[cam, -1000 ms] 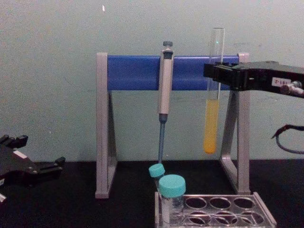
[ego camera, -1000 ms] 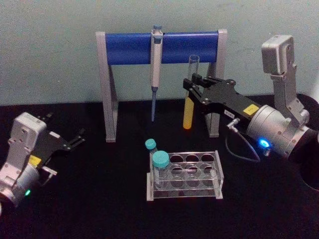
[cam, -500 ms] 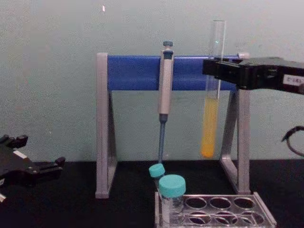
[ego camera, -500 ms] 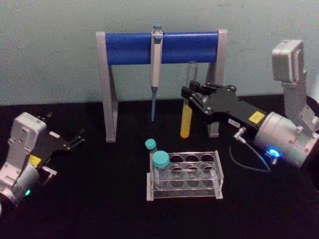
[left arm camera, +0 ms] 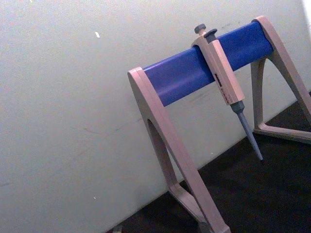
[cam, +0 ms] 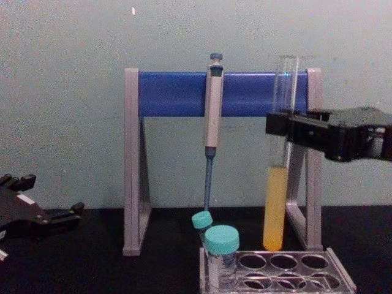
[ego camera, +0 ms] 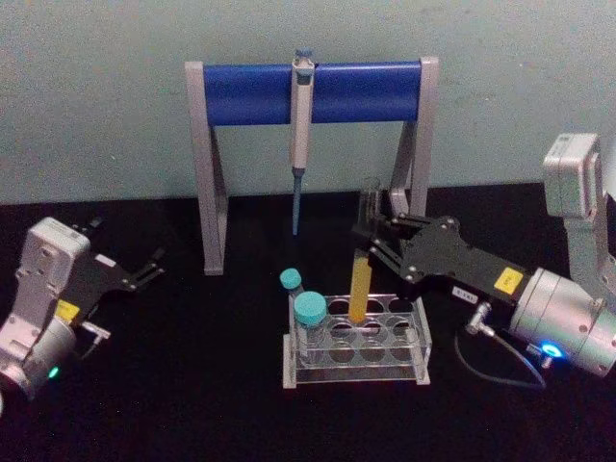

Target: Pick up the test tube from the test tube rack, shake it, then place it back into the test tube rack.

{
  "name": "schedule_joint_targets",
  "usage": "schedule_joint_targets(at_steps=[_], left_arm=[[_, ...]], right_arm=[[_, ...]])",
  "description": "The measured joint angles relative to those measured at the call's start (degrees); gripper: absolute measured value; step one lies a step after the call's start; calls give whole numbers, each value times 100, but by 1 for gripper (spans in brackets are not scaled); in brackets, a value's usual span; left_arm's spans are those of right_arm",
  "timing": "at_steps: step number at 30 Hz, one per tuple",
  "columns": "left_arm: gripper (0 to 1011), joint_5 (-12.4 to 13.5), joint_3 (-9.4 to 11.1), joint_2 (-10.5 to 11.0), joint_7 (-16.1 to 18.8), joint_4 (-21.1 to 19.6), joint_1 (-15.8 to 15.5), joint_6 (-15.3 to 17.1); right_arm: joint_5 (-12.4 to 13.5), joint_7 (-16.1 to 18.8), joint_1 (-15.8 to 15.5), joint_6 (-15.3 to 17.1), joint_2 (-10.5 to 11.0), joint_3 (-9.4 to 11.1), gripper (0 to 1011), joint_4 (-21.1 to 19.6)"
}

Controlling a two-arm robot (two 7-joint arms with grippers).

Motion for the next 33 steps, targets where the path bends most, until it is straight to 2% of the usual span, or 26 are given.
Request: schedule_joint_targets(at_steps=[7,21,33], left_arm=[[1001,0,0,0,0,0,0,0],[1001,0,0,0,0,0,0,0],[1001,0,0,0,0,0,0,0]], right_arm=[[30,-2,-61,-98,70,-70,221,79],[14,2,79,-233,-73,-225,221,396],[-57,1,186,-221,-169,-331,221,605]])
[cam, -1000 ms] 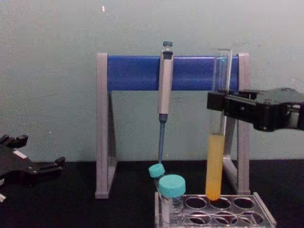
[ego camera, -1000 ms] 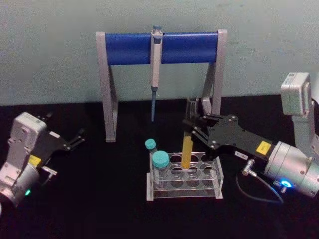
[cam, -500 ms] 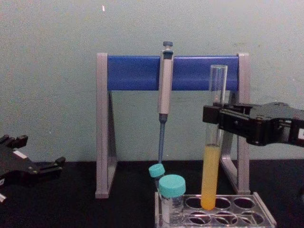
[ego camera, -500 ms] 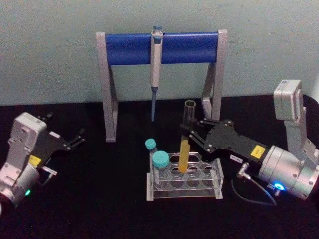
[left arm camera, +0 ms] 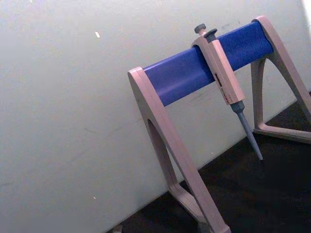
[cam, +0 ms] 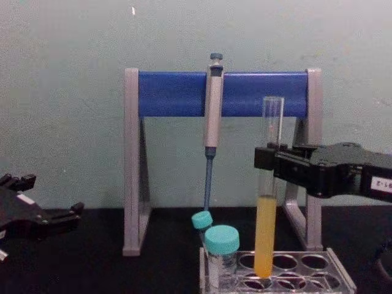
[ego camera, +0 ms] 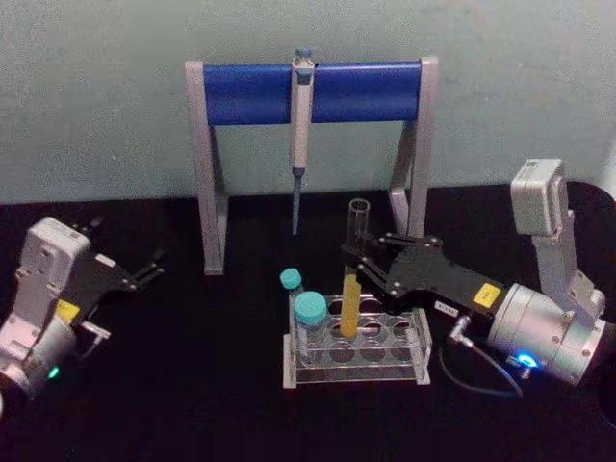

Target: Pick up the test tube from the test tube rack, shake it, then place it back into the test tube rack.

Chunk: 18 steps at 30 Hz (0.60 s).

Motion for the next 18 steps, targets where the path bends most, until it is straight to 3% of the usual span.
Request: schedule_joint_targets(at_steps=[18], left_arm=[[1001,0,0,0,0,0,0,0]], right_arm=[[-129,-10,82,8,-114,-105,221,218]])
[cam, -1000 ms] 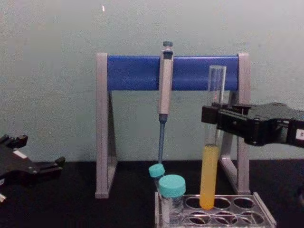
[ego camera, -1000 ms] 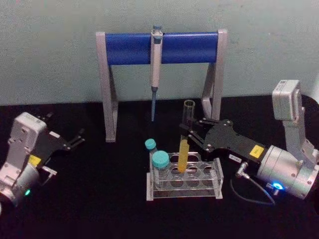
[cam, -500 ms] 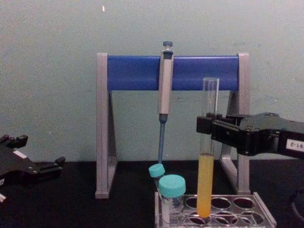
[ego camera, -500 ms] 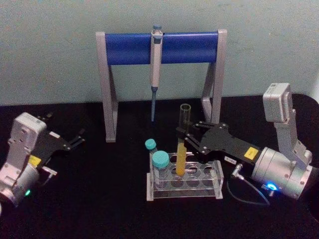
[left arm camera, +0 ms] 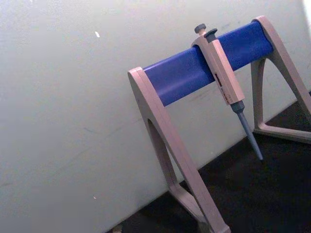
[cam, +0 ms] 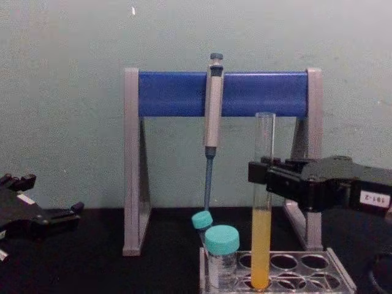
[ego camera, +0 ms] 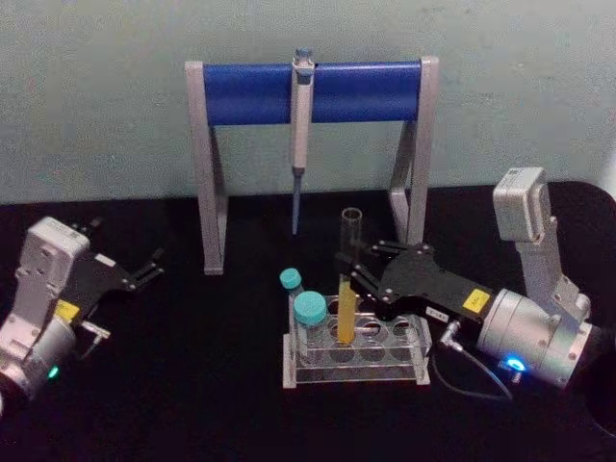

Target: Pick up the test tube from the test tube rack, shake it, then place it back into the test tube rack.

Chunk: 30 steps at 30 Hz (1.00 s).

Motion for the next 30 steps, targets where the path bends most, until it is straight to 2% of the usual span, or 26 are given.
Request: schedule_joint_targets(at_steps=[30], left_arm=[[1001,0,0,0,0,0,0,0]], right_arm=[[-138,5,-40,-34,-191,-72,221,357]])
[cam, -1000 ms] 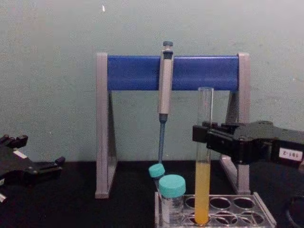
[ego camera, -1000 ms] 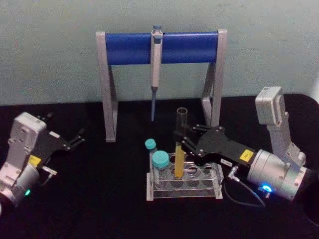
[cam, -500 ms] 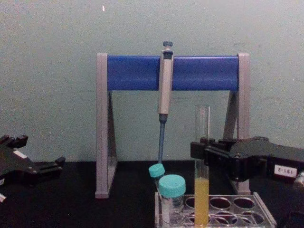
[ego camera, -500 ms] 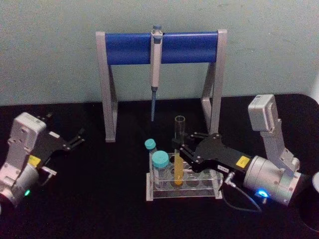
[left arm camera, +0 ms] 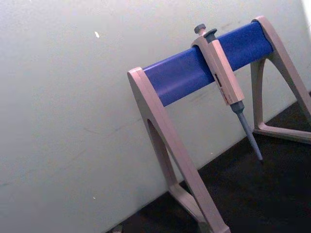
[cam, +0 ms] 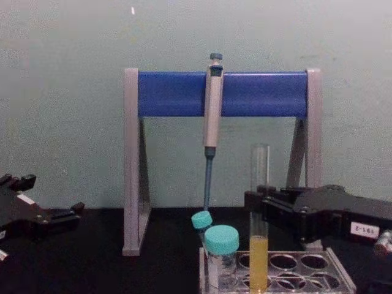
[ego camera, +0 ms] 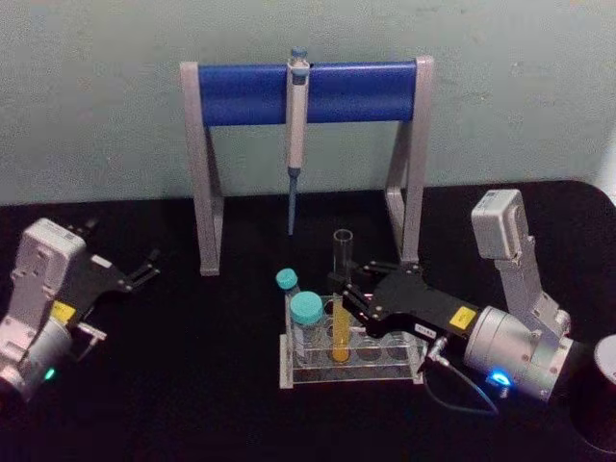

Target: Pick up the test tube from the test tube rack, shake it, then place it back into the test tube rack.

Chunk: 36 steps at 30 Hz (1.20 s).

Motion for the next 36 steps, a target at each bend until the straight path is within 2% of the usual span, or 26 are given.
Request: schedule_joint_targets(at_steps=[36], left_arm=[[1001,0,0,0,0,0,0,0]], right_arm=[[-135,-30,-109,6,-109,-19,221,171]])
